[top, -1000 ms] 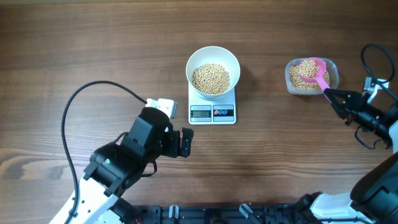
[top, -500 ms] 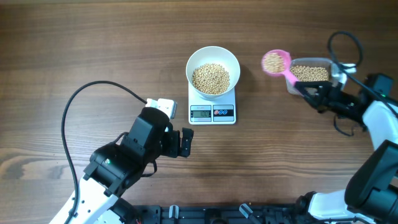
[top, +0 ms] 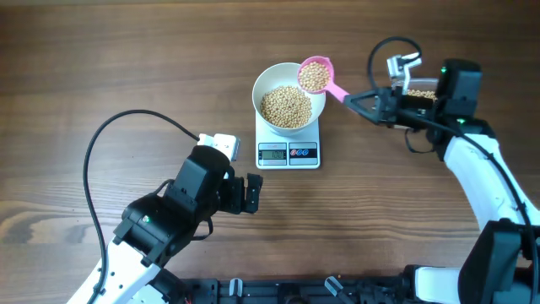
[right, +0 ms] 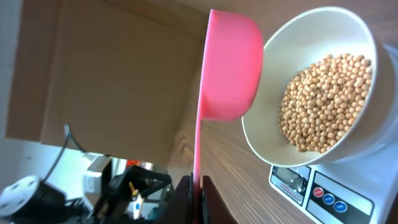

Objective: Scoop item into bowl and weigh 150g on scale

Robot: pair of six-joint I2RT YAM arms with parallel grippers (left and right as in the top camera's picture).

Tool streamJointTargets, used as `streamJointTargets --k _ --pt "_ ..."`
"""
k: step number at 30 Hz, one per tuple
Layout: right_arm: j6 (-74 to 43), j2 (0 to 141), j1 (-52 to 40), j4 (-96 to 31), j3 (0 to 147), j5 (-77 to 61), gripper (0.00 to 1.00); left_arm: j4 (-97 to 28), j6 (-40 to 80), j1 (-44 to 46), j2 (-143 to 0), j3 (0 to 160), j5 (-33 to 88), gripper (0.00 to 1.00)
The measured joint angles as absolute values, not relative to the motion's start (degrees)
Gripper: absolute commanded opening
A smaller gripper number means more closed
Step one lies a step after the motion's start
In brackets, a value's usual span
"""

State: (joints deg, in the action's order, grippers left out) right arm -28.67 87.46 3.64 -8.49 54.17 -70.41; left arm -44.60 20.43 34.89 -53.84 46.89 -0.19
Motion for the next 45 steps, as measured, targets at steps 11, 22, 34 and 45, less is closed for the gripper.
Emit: streamJointTargets --k 11,22,34,45 --pt "-22.13 87.35 -7.55 -11.79 54.19 -49.67 0.04 -44.60 20.43 34.89 -53.84 46.89 -0.19 1.00" --pt "-3.60 82.41 -17.56 -21.50 57.28 -25.19 0.04 -44.60 20.43 34.89 -53.84 46.89 -0.19 1.00" --pt "11.64 81.84 -23.49 -21.63 57.28 -9.39 0.04 -44.60 20.43 34.89 -53.84 46.89 -0.19 1.00" --pt "23.77 81.62 -23.64 -20.60 57.28 -7.84 0.04 -44.60 20.43 34.89 -53.84 46.89 -0.19 1.00"
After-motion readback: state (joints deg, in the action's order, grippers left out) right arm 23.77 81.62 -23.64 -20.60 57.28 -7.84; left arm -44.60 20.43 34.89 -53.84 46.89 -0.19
